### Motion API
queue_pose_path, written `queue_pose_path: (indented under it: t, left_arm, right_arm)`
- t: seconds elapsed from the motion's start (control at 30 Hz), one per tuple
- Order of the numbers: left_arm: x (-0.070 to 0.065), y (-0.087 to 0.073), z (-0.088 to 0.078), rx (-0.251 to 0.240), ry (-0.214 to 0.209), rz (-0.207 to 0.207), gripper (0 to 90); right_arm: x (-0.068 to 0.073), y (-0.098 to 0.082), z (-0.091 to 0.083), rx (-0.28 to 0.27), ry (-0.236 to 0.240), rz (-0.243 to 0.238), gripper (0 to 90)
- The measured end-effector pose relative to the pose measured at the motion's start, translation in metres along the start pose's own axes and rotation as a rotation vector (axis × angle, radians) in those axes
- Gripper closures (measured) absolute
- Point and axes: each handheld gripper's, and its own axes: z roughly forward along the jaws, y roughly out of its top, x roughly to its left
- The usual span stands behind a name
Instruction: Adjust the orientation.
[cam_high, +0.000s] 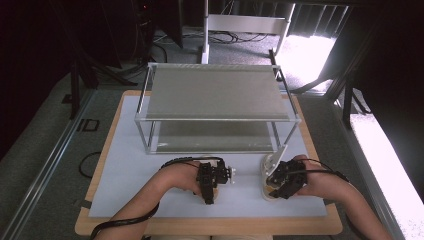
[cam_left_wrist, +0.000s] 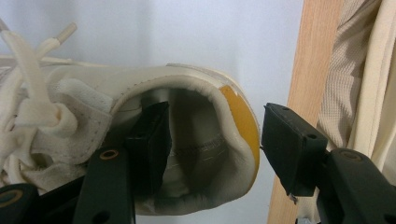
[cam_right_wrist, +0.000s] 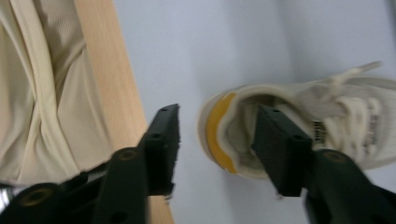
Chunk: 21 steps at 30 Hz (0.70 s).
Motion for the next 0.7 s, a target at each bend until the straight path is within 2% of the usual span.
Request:
queue_pose_path:
  t: [0.2,0.23,0.27,0.33,0.37,0.53,0.6,0.7]
  left_arm:
    - [0.000,-0.001,0.000,-0.006,-0.001,-0.006,42.0]
    - [0.000,-0.001,0.000,-0.006,-0.001,-0.006,42.0]
    - [0.000,-0.001,0.000,-0.009,-0.003,-0.007,42.0]
    - [0.000,-0.002,0.000,-0.014,-0.005,-0.010,42.0]
    - [0.001,-0.003,0.000,-0.013,-0.005,-0.008,42.0]
    - [0.000,-0.003,0.000,-0.014,-0.004,-0.011,42.0]
    - [0.000,-0.003,0.000,-0.018,-0.005,-0.014,42.0]
    - [0.001,-0.003,0.000,-0.019,-0.005,-0.014,42.1]
  right_arm:
    - [-0.003,0.006,0.016,0.117,0.004,-0.039,58.0]
    - [-0.003,0.006,0.016,0.117,0.004,-0.039,58.0]
    - [-0.004,0.006,0.020,0.134,0.022,-0.046,64.0]
    - [-0.005,0.006,0.021,0.139,0.029,-0.040,65.4]
    - [-0.006,0.007,0.025,0.152,0.026,-0.042,69.7]
    - [-0.008,0.009,0.026,0.165,0.042,-0.055,72.1]
    - [-0.005,0.013,0.025,0.180,0.052,-0.094,75.1]
    - [-0.002,0.016,0.024,0.193,0.058,-0.112,75.7]
